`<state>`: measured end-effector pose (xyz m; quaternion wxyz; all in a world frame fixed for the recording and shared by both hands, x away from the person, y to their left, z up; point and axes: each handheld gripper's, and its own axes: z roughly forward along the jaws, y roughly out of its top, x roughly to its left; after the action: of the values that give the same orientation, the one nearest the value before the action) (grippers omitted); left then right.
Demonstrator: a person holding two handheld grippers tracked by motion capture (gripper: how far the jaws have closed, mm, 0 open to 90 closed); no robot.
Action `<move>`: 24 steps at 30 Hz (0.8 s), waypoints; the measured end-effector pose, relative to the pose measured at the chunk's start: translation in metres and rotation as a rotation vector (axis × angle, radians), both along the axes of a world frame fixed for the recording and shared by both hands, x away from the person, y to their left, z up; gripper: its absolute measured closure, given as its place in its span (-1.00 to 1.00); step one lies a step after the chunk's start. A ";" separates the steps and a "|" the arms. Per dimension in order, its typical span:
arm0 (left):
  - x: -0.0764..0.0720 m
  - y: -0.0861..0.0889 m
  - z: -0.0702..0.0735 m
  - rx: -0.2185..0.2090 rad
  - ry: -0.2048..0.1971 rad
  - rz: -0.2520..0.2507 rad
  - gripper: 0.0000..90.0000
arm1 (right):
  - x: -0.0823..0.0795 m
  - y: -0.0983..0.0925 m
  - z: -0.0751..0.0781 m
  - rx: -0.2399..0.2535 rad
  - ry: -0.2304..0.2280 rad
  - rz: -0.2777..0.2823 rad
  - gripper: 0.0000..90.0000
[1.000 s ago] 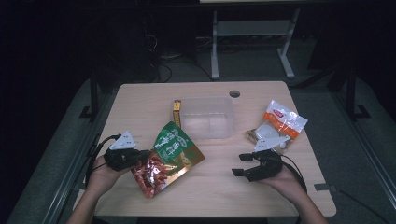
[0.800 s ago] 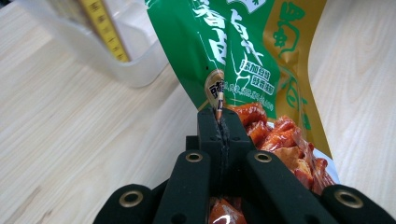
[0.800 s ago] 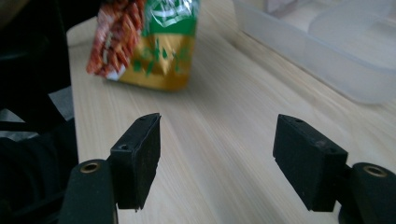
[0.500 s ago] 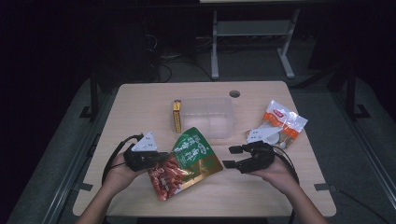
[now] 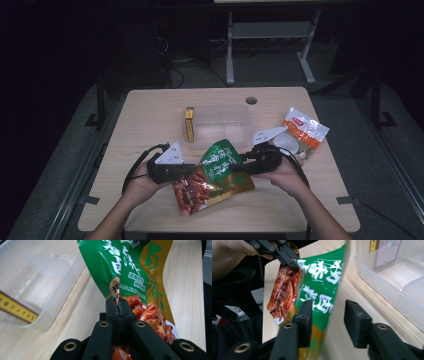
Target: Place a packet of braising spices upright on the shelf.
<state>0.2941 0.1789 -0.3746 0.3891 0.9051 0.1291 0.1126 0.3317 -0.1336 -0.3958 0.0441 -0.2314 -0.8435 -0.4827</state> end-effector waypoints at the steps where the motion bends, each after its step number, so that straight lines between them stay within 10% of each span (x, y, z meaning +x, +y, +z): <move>1: -0.001 0.000 0.000 0.000 -0.004 -0.008 0.99 | 0.001 -0.001 -0.001 -0.006 0.003 0.006 0.40; 14: -0.004 0.003 0.001 -0.025 -0.014 -0.034 0.99 | 0.001 -0.004 -0.004 -0.007 0.020 0.085 0.99; 24: 0.000 0.010 -0.001 -0.061 0.009 -0.046 0.99 | 0.000 -0.007 -0.001 0.049 0.037 0.143 1.00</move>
<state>0.2942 0.1888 -0.3757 0.4183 0.8961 0.1132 0.0958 0.3316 -0.1402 -0.3972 0.0999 -0.1783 -0.8448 -0.4945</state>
